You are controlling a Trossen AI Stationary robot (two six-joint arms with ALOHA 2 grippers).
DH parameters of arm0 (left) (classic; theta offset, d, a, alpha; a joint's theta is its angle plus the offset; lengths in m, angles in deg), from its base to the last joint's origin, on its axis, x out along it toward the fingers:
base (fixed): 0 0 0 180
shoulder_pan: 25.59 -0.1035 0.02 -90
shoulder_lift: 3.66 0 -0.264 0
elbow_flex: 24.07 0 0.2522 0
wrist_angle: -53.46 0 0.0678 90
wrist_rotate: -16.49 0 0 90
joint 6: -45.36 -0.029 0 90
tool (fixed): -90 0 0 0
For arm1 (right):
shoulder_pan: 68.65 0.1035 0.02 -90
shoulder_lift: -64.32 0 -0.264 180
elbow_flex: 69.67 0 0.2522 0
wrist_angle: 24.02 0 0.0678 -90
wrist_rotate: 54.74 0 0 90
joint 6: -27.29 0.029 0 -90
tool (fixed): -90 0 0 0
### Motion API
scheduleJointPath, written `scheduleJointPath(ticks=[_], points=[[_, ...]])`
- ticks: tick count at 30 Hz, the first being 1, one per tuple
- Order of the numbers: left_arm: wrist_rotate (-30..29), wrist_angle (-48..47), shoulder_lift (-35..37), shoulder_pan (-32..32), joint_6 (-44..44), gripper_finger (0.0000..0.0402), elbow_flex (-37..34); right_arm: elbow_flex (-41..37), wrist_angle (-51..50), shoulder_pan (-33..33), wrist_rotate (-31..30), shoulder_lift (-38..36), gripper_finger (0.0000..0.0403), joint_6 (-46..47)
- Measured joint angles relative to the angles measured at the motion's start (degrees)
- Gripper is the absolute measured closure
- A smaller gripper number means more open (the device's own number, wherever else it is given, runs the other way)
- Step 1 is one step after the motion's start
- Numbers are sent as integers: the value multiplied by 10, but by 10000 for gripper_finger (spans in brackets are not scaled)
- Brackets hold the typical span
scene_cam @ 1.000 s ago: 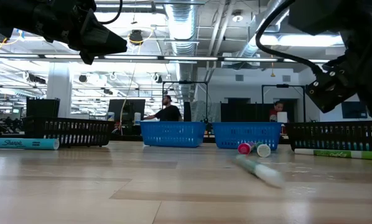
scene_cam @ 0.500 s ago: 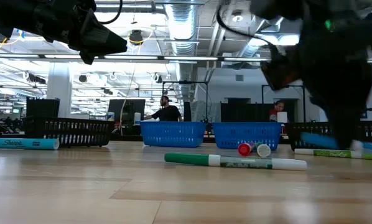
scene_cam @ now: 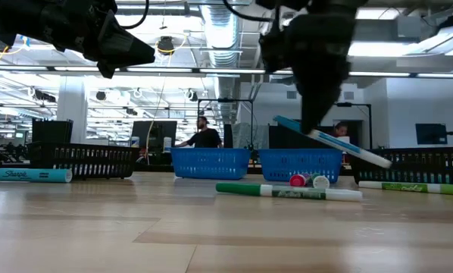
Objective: Pick & Place Markers
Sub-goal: Put the light blue alcohol marker into the right blue bin
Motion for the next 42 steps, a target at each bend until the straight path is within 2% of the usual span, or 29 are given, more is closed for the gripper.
scheduleJointPath(ticks=[6,10,12,18,22,29,42], points=[[0,1,0,0,0,302,0,60,-94,-47,-4,0,368,-58],[0,1,0,0,0,302,0,85,-130,-77,-77,-1,364,-122],[0,1,0,0,0,302,0,85,-129,-96,-117,-1,363,-162],[0,1,0,0,0,302,0,84,-128,-157,-150,12,369,-215],[0,1,0,0,0,302,0,68,-68,-199,-189,10,366,-215],[0,1,0,0,0,302,0,27,-13,-244,-177,10,349,-215],[0,1,0,0,0,302,0,4,-13,-248,-175,10,341,-195]])
